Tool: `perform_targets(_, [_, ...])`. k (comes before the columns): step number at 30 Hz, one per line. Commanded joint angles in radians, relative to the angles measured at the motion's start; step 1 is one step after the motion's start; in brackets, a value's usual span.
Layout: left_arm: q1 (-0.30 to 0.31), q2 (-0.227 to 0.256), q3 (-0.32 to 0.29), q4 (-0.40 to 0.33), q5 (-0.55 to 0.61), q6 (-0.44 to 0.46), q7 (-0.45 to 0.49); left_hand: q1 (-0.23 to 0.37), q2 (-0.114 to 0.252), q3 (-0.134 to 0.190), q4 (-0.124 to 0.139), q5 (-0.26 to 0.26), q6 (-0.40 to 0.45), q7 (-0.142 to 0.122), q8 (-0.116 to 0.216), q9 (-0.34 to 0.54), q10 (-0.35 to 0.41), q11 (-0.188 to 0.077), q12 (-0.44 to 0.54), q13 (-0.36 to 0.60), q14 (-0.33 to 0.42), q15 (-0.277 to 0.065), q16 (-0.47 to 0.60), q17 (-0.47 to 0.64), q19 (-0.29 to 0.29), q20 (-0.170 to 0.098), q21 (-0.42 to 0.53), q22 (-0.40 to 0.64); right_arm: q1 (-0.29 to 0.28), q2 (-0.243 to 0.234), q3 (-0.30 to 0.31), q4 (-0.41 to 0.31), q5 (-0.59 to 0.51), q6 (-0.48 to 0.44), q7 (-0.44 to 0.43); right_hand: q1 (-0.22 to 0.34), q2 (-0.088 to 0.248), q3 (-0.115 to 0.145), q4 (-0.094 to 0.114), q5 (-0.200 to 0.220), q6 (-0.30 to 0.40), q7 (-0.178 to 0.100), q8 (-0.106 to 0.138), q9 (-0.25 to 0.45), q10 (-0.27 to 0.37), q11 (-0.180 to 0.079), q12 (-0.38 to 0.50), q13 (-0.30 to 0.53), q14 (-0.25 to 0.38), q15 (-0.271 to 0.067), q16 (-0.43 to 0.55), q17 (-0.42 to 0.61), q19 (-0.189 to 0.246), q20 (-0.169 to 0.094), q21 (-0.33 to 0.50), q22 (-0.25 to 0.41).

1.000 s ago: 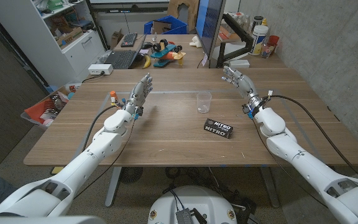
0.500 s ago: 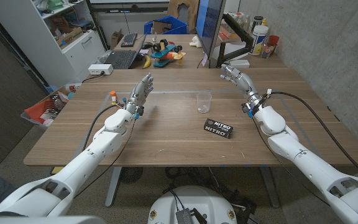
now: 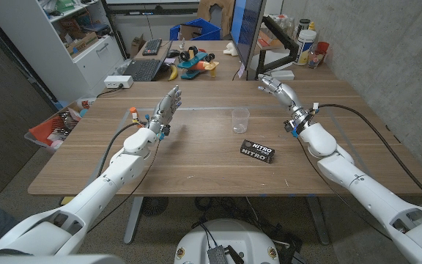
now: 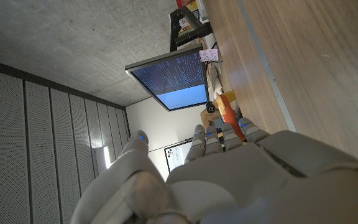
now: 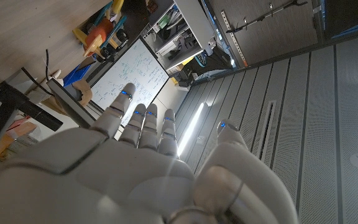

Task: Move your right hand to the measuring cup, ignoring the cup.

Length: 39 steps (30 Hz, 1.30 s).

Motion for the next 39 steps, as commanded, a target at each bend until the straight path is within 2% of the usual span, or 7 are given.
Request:
perform_targets(1, [0.002,0.001,0.001,-0.006,0.001,0.001,0.004,-0.005,0.004,0.002,-0.009,0.001,0.007,0.002,0.007,0.001,0.000,0.007,0.005,0.003,-0.004,0.007,0.005,0.002,0.001,0.001,-0.001,0.004,0.003,-0.015,-0.011,-0.023,-0.082,-0.011,-0.042,-0.002,-0.012,0.001,-0.002,0.008,0.003,-0.002,0.005,0.004,0.007,-0.007,0.003,0.006,0.005,-0.005,-0.002,0.001,0.005,-0.001,-0.002,0.005])
perform_targets(23, [0.001,-0.005,0.006,0.004,0.003,0.002,0.003,-0.007,0.006,0.001,-0.011,0.002,0.010,0.002,0.006,0.001,0.001,0.009,0.005,0.002,-0.003,0.006,0.005,0.002,0.002,-0.004,-0.001,0.004,0.011,-0.019,-0.028,-0.036,-0.156,-0.018,-0.085,-0.002,-0.011,0.002,-0.004,0.018,0.007,0.002,0.005,0.004,0.014,-0.007,0.003,0.006,0.003,-0.010,-0.005,-0.002,0.001,-0.005,-0.006,0.005])
perform_targets(39, [0.000,-0.004,0.008,0.001,0.006,0.005,0.002,-0.008,0.007,0.001,-0.012,0.002,0.010,0.002,0.005,0.001,0.001,0.009,0.005,0.002,-0.003,0.007,0.005,0.002,0.000,-0.001,-0.002,0.004,0.010,-0.053,-0.043,-0.104,-0.338,-0.081,-0.181,-0.001,-0.011,0.002,-0.006,0.023,0.008,-0.001,0.004,0.004,0.012,-0.012,0.001,0.006,0.000,-0.011,-0.007,-0.003,-0.007,-0.005,-0.009,0.005])
